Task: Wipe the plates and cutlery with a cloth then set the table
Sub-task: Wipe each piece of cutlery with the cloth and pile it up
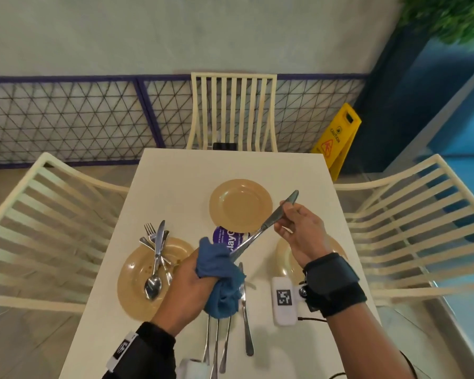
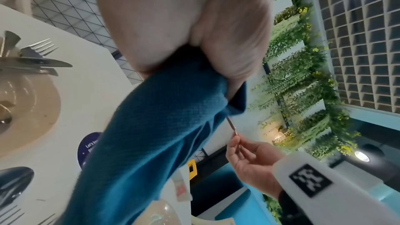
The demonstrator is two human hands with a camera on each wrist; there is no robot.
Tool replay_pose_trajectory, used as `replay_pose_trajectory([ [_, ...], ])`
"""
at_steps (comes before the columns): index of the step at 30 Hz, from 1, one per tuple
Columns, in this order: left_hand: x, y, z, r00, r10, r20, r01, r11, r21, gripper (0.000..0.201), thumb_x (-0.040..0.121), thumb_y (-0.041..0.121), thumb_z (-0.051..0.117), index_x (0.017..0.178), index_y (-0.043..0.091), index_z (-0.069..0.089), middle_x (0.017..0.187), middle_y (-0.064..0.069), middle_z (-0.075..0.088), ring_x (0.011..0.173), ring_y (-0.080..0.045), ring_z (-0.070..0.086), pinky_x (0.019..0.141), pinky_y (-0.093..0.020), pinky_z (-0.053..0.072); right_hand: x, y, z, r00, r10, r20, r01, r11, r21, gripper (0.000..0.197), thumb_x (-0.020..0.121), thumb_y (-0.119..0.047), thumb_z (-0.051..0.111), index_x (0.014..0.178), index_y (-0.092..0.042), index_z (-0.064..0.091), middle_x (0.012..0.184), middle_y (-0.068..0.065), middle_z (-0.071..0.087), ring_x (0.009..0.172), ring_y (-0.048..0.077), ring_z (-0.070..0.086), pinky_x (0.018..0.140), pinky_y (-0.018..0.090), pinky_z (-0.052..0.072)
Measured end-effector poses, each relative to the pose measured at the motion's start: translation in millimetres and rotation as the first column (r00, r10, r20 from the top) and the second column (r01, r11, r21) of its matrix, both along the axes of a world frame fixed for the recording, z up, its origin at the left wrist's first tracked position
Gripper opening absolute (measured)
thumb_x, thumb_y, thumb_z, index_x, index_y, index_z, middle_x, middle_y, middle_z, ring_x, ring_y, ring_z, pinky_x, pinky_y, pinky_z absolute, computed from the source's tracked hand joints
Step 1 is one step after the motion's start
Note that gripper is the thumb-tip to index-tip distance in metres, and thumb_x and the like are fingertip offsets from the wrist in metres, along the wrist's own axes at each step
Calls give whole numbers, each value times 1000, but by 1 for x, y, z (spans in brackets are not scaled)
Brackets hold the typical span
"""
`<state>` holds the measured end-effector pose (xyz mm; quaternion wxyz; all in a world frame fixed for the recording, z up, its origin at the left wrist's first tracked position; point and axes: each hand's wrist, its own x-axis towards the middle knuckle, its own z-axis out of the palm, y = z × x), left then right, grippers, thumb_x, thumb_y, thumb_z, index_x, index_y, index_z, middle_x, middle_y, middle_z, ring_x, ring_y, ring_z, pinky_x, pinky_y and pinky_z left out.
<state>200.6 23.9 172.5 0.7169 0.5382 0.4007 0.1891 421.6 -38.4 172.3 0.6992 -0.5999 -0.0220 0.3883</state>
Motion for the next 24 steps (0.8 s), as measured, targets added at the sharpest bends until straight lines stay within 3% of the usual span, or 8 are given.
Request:
replay_pose_trajectory([
  [2, -1, 0, 2, 999, 21, -41, -15, 991, 136, 13, 96, 5, 57, 102, 14, 65, 82, 7, 75, 76, -4, 71, 62, -13, 53, -5, -6, -6, 999, 15, -29, -15, 1000, 2, 16, 102, -14, 55, 98, -3, 66, 81, 7, 66, 76, 17, 57, 71, 30, 55],
  [4, -3, -2, 2, 997, -13, -72, 25, 984, 176, 12, 97, 5, 57, 100, 16, 62, 77, 15, 74, 73, -3, 70, 59, -12, 52, -5, -10, -10, 999, 14, -43, -14, 1000, 6, 15, 101, -13, 55, 95, -4, 65, 83, 8, 65, 76, 18, 57, 72, 31, 55],
  [7, -8, -5, 5, 990, -77, -117, 99, 974, 201, 17, 98, -2, 53, 96, 13, 59, 70, 0, 69, 66, -12, 69, 61, -23, 57, 4, -13, -12, 999, -40, -32, 40, 999, 22, 15, 101, -14, 55, 97, -4, 66, 81, 7, 64, 74, 17, 58, 73, 31, 56],
  [8, -13, -3, 2, 991, -47, -124, 73, 974, 215, 19, 97, -6, 52, 96, 11, 60, 69, -3, 68, 67, -14, 69, 63, -26, 57, 7, -15, -13, 998, -53, -16, 53, 998, 26, 15, 101, -14, 55, 97, -4, 66, 79, 6, 65, 72, 16, 58, 72, 31, 56],
  [12, -33, 3, -8, 974, 166, -154, -124, 959, 254, 21, 94, -11, 53, 93, 9, 62, 66, 2, 67, 64, -3, 66, 58, -11, 50, 10, -26, -38, 997, 15, 81, -10, 998, -59, 17, 101, -15, 56, 101, -3, 67, 80, 6, 65, 67, 13, 57, 72, 30, 57],
  [16, -48, 4, -13, 949, 275, -156, -234, 942, 239, 20, 96, -6, 55, 105, 11, 59, 87, -5, 63, 59, 11, 63, 54, -7, 49, -5, -34, -91, 980, 145, 139, -113, 970, -215, 19, 99, -17, 60, 94, -2, 71, 73, 9, 63, 63, 14, 57, 64, 24, 57],
  [19, -60, 3, -17, 926, 335, -171, -300, 932, 204, 20, 94, -7, 57, 104, 10, 59, 93, -11, 65, 62, 11, 64, 58, -9, 50, -15, -37, -137, 968, 237, 84, -198, 923, -331, 21, 98, -14, 61, 89, 3, 70, 70, 12, 58, 60, 18, 53, 61, 26, 54],
  [24, -84, 2, -28, 895, 373, -243, -349, 927, 137, 21, 99, -9, 47, 98, 8, 59, 78, -5, 67, 57, 4, 67, 50, -9, 50, -29, -37, -183, 955, 297, 20, -254, 849, -463, 17, 94, -7, 64, 79, -5, 72, 65, 12, 61, 54, 20, 54, 66, 34, 55],
])
